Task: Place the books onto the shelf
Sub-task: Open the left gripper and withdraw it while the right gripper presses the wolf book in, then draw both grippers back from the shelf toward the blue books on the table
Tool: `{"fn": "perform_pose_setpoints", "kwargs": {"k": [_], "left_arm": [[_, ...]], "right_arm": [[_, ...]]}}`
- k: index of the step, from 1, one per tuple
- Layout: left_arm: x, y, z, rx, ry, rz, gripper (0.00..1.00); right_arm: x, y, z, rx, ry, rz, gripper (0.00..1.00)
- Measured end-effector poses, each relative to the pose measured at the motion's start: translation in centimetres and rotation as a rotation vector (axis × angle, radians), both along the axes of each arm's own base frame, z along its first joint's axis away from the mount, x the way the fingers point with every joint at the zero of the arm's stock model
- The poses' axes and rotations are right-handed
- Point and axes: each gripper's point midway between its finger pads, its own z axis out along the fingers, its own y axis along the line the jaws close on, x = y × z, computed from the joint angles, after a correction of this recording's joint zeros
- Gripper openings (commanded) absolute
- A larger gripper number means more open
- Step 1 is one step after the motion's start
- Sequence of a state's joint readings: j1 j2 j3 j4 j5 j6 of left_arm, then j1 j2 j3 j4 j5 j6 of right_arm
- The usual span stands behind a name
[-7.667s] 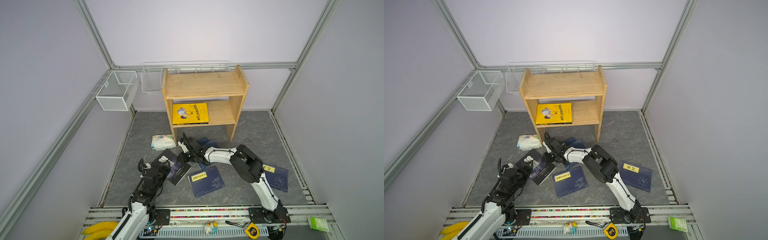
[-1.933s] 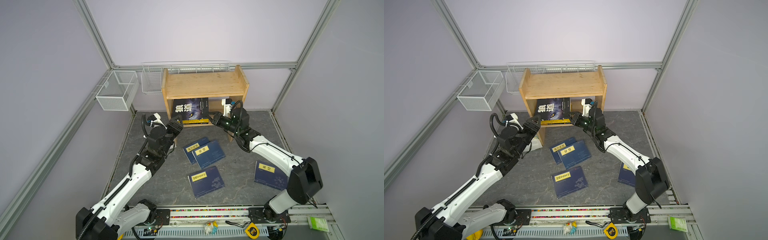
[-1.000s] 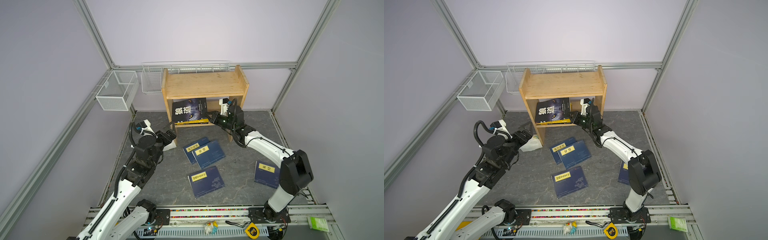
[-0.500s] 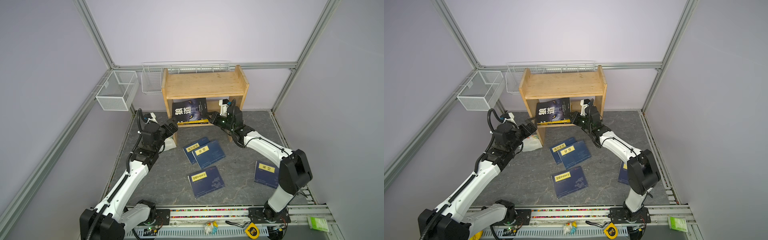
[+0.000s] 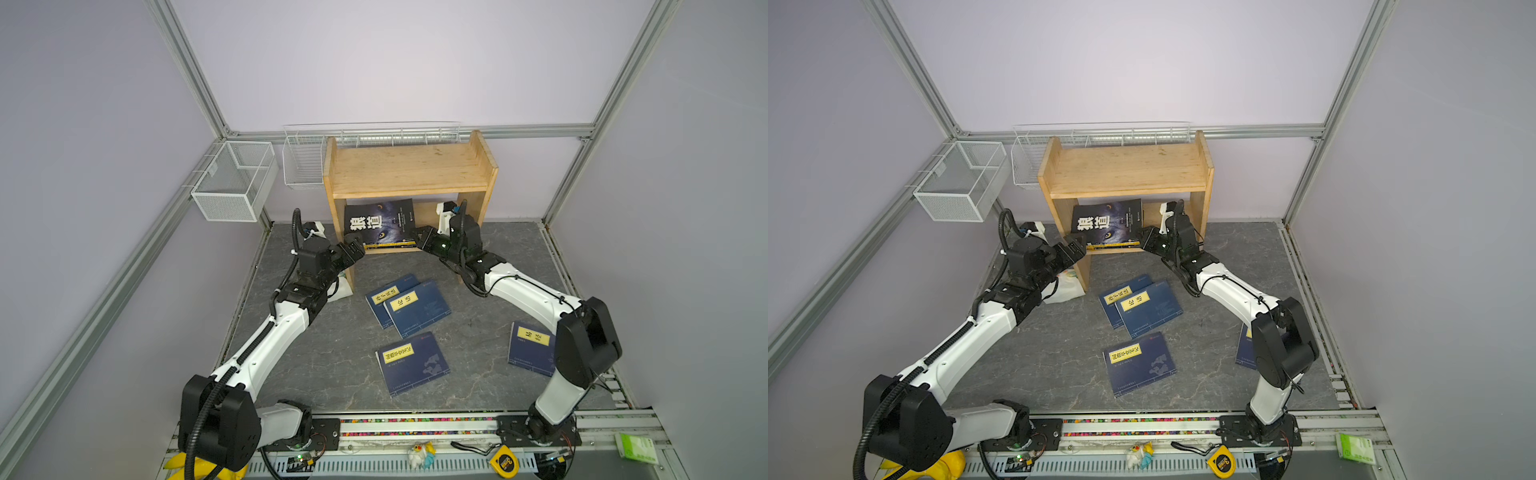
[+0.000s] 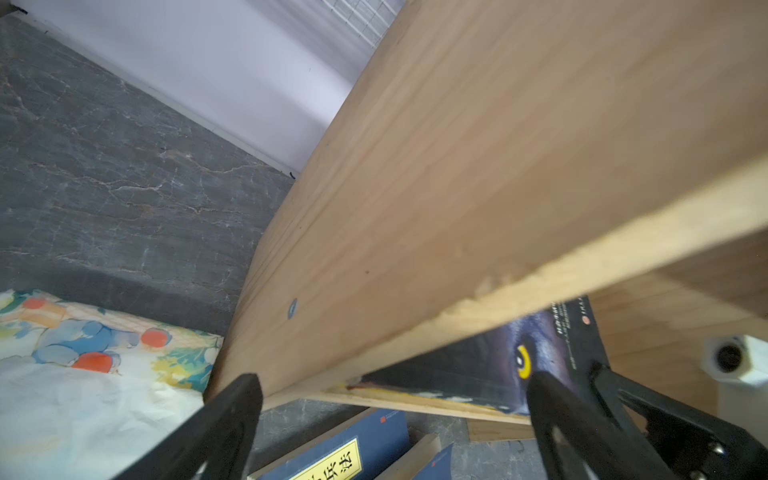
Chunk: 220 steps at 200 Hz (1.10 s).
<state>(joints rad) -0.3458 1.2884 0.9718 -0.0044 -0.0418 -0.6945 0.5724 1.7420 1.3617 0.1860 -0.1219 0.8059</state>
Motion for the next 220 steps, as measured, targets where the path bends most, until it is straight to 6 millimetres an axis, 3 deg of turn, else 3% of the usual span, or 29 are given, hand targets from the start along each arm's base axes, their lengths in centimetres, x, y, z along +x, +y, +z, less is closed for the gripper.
{"fn": "perform_pose_setpoints", "kwargs": {"k": [27, 52, 63, 112, 129, 184, 220], "left_arm": [[0.5, 0.3, -1.2, 0.023, 0.036, 0.026, 0.99], [0.7, 0.6, -2.0, 0.038, 0.059, 0.045, 0.98], [0.7, 0.7, -2.0, 0.038, 0.059, 0.051, 0.97], [0.7, 1.0, -2.0, 0.043, 0.061, 0.067, 0.97], [0.7, 1.0, -2.0, 0.042, 0.063, 0.07, 0.97], [0.6, 0.8, -1.7, 0.034, 0.056, 0.056, 0.98], [-1.1, 0.2, 2.2, -0.01, -0.054, -0.017, 0.99]], "right_arm": [[0.1, 0.0, -0.2, -0.022, -0.006, -0.011, 0.21], [0.2, 0.1, -0.3, -0.05, -0.019, -0.016, 0.32], [0.1, 0.1, -0.2, -0.063, -0.029, -0.019, 0.4], [0.2, -0.1, 0.2, -0.149, -0.082, -0.037, 0.53], [0.1, -0.7, -0.5, -0.196, -0.071, -0.049, 0.57], [0.2, -1.4, -1.0, -0.245, -0.069, -0.056, 0.53], [0.0, -1.5, -0.8, -0.257, -0.078, -0.051, 0.51]]}}
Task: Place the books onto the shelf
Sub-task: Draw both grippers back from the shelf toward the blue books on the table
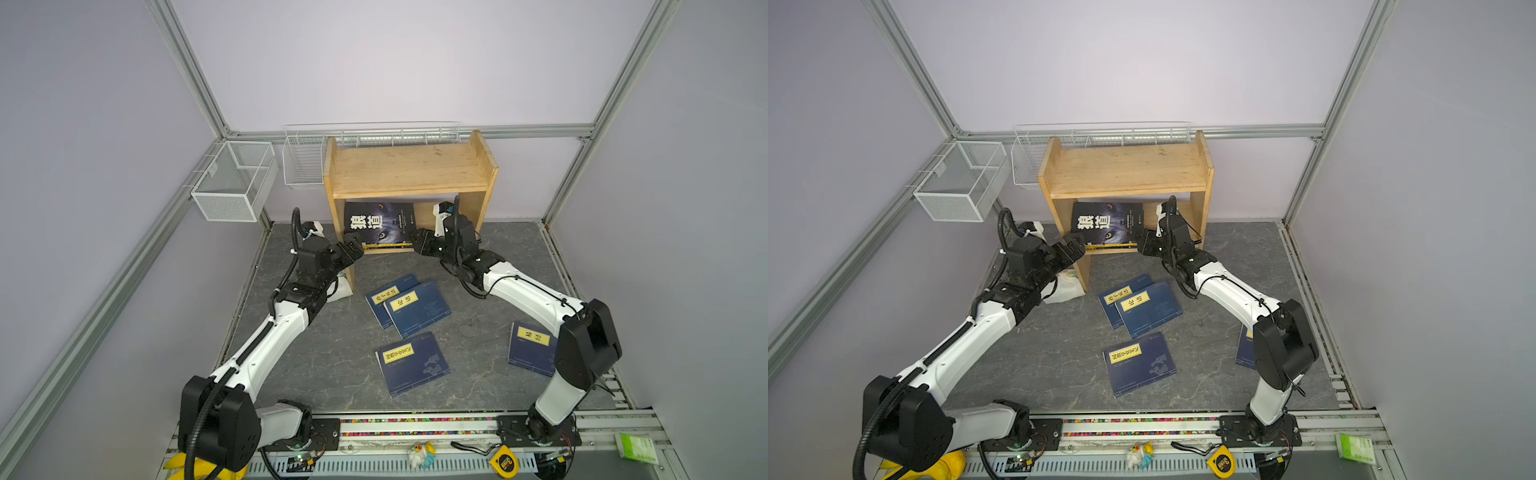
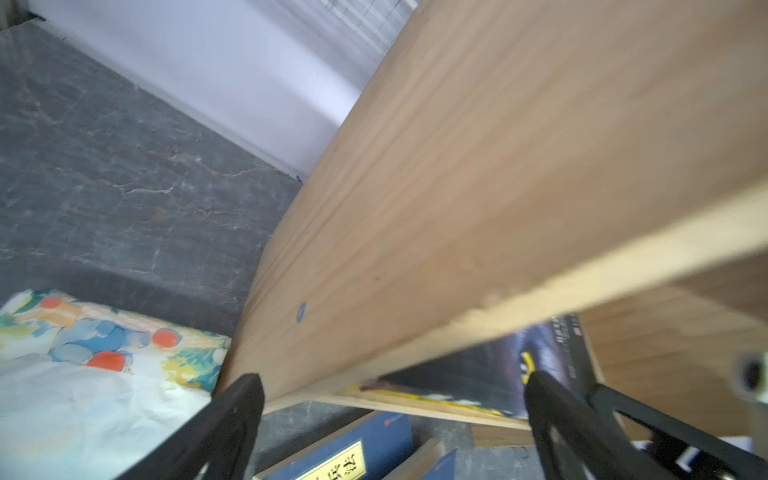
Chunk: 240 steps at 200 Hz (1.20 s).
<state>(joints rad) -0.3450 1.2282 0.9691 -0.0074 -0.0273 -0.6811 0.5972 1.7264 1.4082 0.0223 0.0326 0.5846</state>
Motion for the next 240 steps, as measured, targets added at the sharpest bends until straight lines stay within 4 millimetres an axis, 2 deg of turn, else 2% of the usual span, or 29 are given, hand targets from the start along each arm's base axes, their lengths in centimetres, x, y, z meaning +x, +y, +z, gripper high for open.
{"fn": "perform_pose_setpoints", "kwargs": {"k": [23, 30, 45, 59, 72, 84, 97, 104, 124, 135, 136, 138, 146, 166, 189, 203, 226, 240], "left_arm": [[-2.3, 0.0, 3.5, -0.001, -0.094, -0.053, 1.0], [-3.6, 0.2, 5.1, 0.002, -0.134, -0.072, 1.0], [-6.0, 0.4, 7.1, 0.011, -0.19, -0.109, 1.0], [-8.0, 0.6, 7.6, 0.018, -0.212, -0.142, 1.0], [-9.7, 0.6, 6.7, 0.018, -0.198, -0.178, 1.0], [-10.9, 0.5, 5.0, 0.015, -0.166, -0.205, 0.99], [-11.9, 0.2, 2.0, -0.001, -0.102, -0.239, 0.97], [-12.4, 0.0, -0.3, -0.012, -0.048, -0.256, 0.96], [-13.7, -0.5, -6.4, -0.039, 0.105, -0.29, 0.94], [-14.6, -0.8, -9.3, -0.047, 0.186, -0.304, 0.94], [-14.8, -0.8, -9.8, -0.047, 0.201, -0.308, 0.94], [-14.9, -0.9, -10.0, -0.048, 0.209, -0.311, 0.94], [-15.7, -1.4, -11.3, -0.048, 0.249, -0.333, 0.94], [-17.4, -2.9, -12.8, -0.041, 0.299, -0.402, 0.93], [-19.1, -4.8, -14.0, -0.04, 0.329, -0.479, 0.9], [-19.6, -5.3, -15.3, -0.049, 0.356, -0.498, 0.88], [-20.4, -5.5, -18.4, -0.043, 0.43, -0.497, 0.87], [-20.8, -5.5, -19.4, -0.042, 0.458, -0.495, 0.86]], "right_arm": [[-0.6, -0.4, 0.7, -0.029, -0.016, 0.013, 0.54], [-0.9, -0.6, 1.2, -0.036, -0.024, 0.018, 0.55], [-1.9, -1.1, 3.2, -0.042, -0.06, 0.036, 0.56], [-3.4, -1.7, 5.7, -0.031, -0.102, 0.062, 0.58], [-5.0, -2.4, 7.7, -0.019, -0.137, 0.084, 0.58], [-6.4, -3.0, 8.7, -0.015, -0.157, 0.098, 0.6], [-8.0, -3.8, 8.9, -0.016, -0.157, 0.115, 0.62], [-8.6, -4.2, 8.6, -0.02, -0.149, 0.119, 0.62], [-10.7, -5.1, 5.9, -0.044, -0.079, 0.139, 0.63], [-11.8, -5.5, 3.7, -0.057, -0.022, 0.147, 0.64], [-12.1, -5.6, 3.0, -0.064, -0.003, 0.15, 0.65], [-12.1, -5.6, 3.0, -0.064, -0.003, 0.15, 0.65], [-13.0, -5.9, 0.9, -0.069, 0.051, 0.154, 0.67], [-15.3, -6.6, -5.0, -0.094, 0.206, 0.175, 0.84], [-18.3, -6.8, -11.4, -0.123, 0.38, 0.24, 0.84], [-19.8, -6.9, -14.5, -0.128, 0.472, 0.27, 0.82], [-21.8, -7.3, -18.0, -0.142, 0.581, 0.291, 0.8], [-22.5, -7.4, -19.1, -0.158, 0.613, 0.294, 0.8]]}}
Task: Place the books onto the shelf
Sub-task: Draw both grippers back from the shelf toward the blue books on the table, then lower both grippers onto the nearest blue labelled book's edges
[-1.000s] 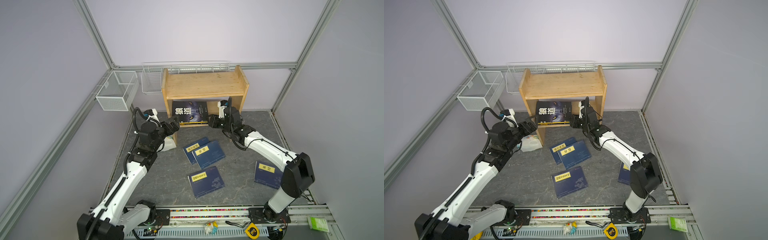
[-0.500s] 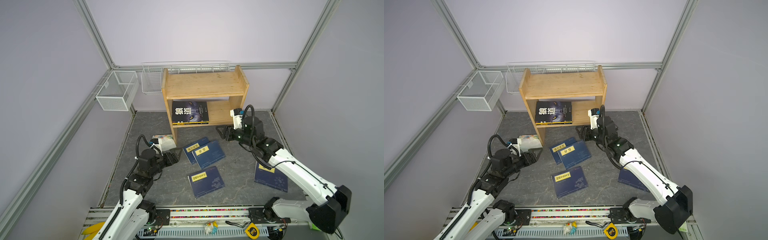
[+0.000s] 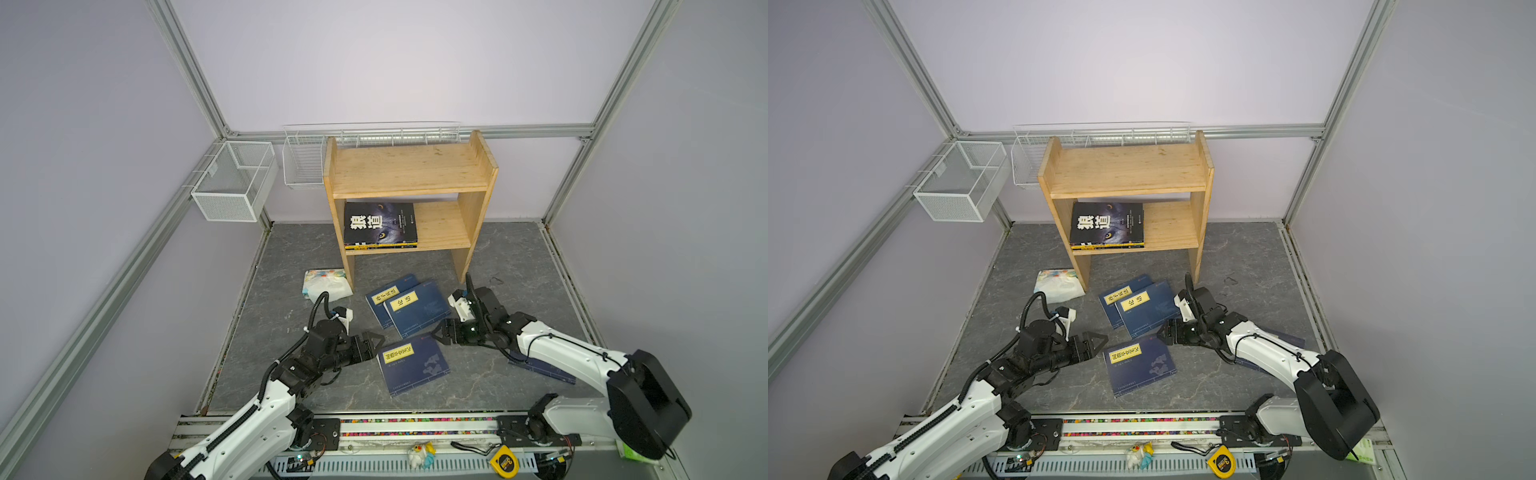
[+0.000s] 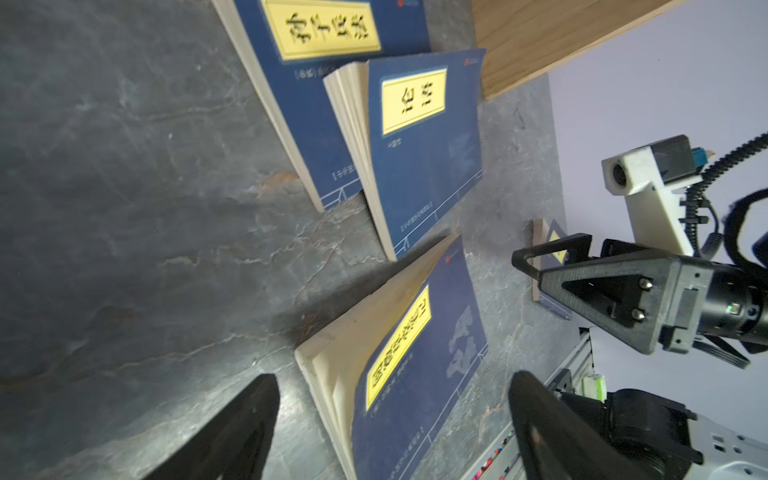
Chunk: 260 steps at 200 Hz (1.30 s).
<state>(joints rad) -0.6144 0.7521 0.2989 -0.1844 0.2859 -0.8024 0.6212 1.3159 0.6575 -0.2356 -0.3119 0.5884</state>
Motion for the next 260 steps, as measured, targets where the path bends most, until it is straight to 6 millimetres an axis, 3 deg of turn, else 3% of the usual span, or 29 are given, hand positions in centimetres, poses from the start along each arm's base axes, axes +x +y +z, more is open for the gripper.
{"fn": "perform_pose_setpoints", "kwargs": {"k": [43, 82, 128, 260], "left_arm": [[-0.5, -0.1, -2.3, -0.005, 0.056, 0.031, 0.83], [-0.9, -0.2, -3.7, 0.005, 0.111, 0.061, 0.81], [-1.4, -0.9, -4.8, 0.013, 0.164, 0.064, 0.76], [0.3, -3.0, -3.4, -0.091, 0.15, 0.098, 0.72]], "right_arm": [[-0.8, 0.4, -1.3, -0.037, 0.024, 0.027, 0.76], [-1.3, 0.4, -3.9, -0.092, 0.072, 0.029, 0.74], [-0.3, 1.7, -4.0, -0.054, 0.038, 0.023, 0.69], [0.1, 2.2, -4.0, -0.043, 0.028, 0.019, 0.64]]}}
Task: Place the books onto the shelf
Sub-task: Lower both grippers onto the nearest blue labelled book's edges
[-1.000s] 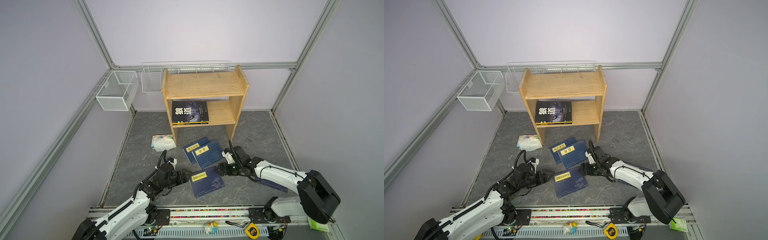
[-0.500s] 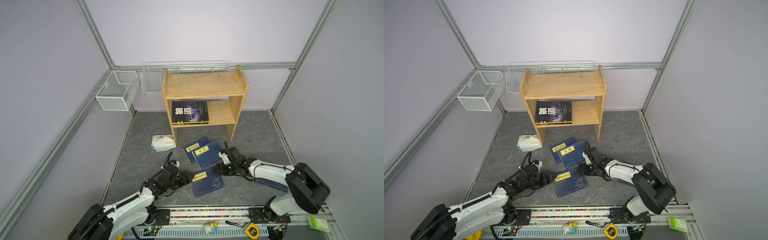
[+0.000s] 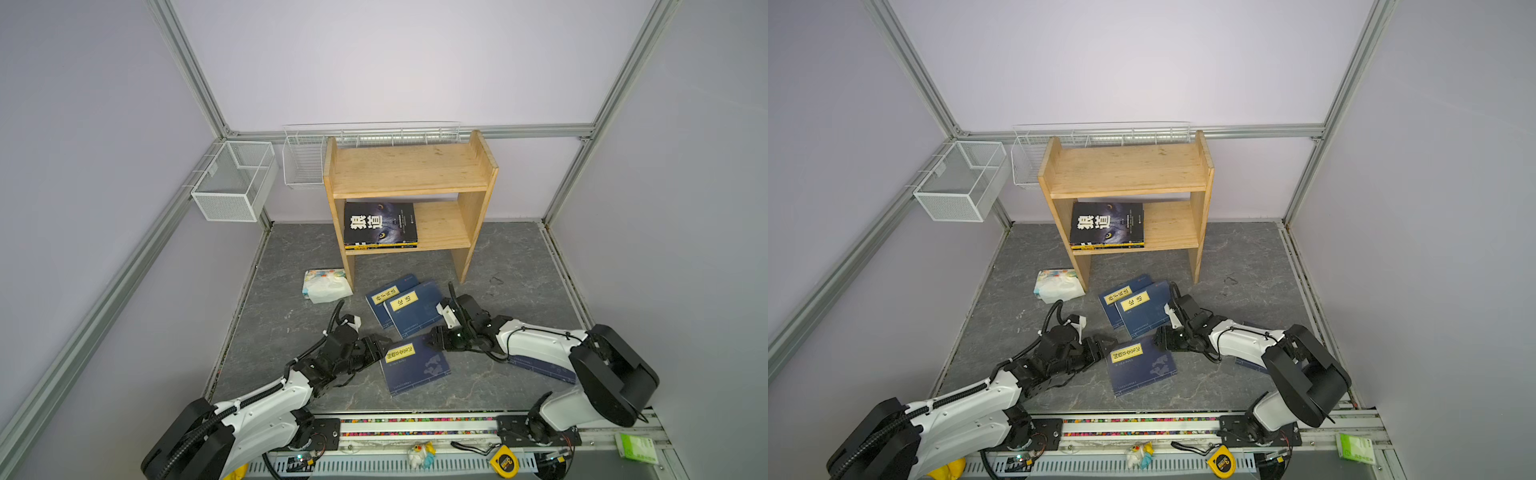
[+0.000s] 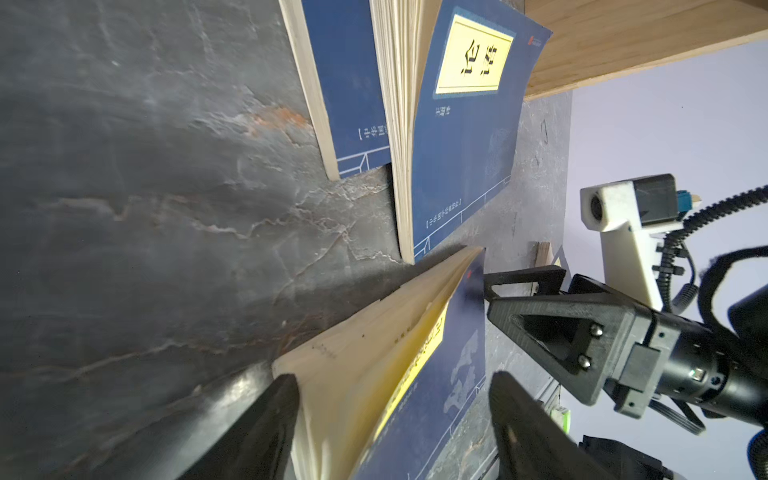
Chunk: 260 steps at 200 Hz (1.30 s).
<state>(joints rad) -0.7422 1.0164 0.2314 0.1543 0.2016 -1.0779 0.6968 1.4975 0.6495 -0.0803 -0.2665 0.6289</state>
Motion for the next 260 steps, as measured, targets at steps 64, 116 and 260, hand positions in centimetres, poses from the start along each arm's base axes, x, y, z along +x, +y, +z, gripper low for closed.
{"fn": "perform_pose_setpoints", "kwargs": {"k": [64, 116, 260], "left_arm": [[0.4, -1.3, 1.1, -0.064, 0.008, 0.009, 0.67], [0.8, -2.2, 4.1, -0.154, -0.044, 0.013, 0.65], [-0.7, 2.0, 1.6, -0.009, -0.003, 0.114, 0.77]], "right_arm": [[0.3, 0.3, -0.1, 0.009, -0.006, 0.003, 0.6], [0.6, 0.9, -0.2, 0.03, -0.014, 0.01, 0.57], [0.7, 1.1, -0.3, 0.028, -0.017, 0.011, 0.53]]}}
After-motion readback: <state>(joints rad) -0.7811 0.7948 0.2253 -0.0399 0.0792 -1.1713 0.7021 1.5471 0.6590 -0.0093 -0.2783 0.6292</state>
